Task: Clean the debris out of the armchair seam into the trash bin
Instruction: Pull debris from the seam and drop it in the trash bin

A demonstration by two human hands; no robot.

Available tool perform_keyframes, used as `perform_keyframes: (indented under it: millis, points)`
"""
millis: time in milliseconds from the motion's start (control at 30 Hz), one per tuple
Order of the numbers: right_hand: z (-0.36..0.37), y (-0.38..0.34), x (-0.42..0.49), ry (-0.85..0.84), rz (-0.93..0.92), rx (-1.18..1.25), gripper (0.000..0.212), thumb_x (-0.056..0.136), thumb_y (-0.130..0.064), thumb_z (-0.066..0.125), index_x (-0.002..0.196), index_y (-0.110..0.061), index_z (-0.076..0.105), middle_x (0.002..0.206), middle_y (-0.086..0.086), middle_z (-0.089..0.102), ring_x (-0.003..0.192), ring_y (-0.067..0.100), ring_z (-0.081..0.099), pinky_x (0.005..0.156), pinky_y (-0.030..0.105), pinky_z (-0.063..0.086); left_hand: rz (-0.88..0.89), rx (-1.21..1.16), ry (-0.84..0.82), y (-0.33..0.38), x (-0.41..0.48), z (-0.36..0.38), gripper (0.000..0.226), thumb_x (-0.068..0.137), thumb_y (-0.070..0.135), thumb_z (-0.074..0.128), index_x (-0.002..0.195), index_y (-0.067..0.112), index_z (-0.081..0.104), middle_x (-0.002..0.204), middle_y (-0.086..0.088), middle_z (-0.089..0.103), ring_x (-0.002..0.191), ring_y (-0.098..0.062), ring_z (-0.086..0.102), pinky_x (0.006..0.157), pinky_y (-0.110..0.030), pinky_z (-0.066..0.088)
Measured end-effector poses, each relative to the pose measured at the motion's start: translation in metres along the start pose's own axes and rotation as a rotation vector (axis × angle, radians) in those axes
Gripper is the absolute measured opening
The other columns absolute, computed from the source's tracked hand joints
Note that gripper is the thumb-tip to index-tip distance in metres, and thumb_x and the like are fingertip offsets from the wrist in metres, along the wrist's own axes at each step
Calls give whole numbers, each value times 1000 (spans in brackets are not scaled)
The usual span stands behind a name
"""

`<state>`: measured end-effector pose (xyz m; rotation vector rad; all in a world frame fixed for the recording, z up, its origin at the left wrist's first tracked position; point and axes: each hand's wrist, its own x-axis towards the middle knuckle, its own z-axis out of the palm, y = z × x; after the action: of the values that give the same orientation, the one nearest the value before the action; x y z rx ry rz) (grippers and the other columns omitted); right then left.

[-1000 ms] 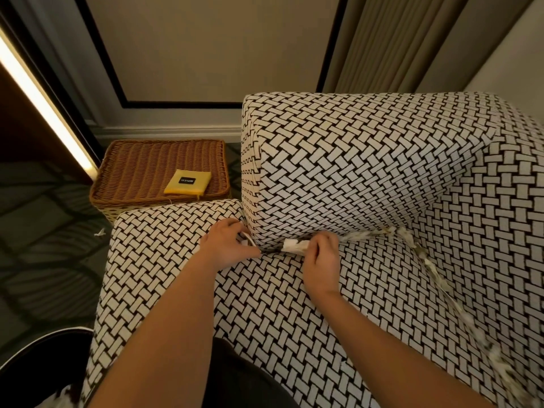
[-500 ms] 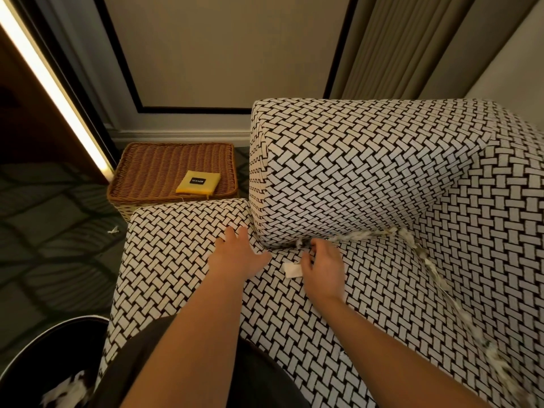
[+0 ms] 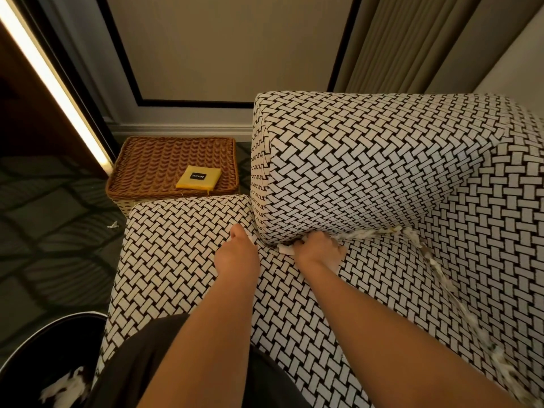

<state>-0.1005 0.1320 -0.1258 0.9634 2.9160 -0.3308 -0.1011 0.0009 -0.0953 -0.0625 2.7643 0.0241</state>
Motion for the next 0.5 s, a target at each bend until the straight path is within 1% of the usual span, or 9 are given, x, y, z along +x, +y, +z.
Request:
perform_keyframes:
  millis: [33,100,167,233,333,500]
  points:
    - [-1,0,1,-4,2,0,26,87,-38,53,100,-18,64,104,3,64,101,20,55,87,34,33,-8,-63,1,1,0,-1,45,96,23,42,132,3,26,96,-6,50,64,-16,48,45,-25,34]
    - [0,0,0,7,-6,-7,24,88,-33,52,101,-17,64,107,3,64,104,21,54,90,34,33,-21,-166,-14,2,0,-4,51,94,18,46,135,6,17,100,-9,60,76,-19,52,59,-26,41]
    - [1,2,-3,42,-21,7,24,89,-30,50,103,-15,64,109,5,62,107,22,53,93,35,32,-5,-194,-18,3,-2,-6,60,92,11,46,140,6,10,106,-12,60,88,-22,56,67,-28,42]
    - [3,5,-5,73,-36,34,25,91,-27,49,105,-12,64,113,7,60,110,23,51,97,36,30,0,-202,-26,4,-1,-7,64,91,7,45,142,4,7,111,-13,59,99,-24,57,69,-29,40]
    - [7,10,-5,122,-48,118,24,92,-21,49,108,-9,61,115,9,57,111,24,49,95,36,30,0,-239,-31,4,1,-7,62,93,11,45,142,5,8,114,-12,59,103,-25,57,70,-28,40]
    - [10,17,-5,204,-46,389,20,92,-8,48,107,-1,59,112,14,53,99,29,53,91,35,32,5,-265,-31,2,2,-6,64,93,14,47,143,7,7,116,-13,58,106,-26,56,77,-31,43]
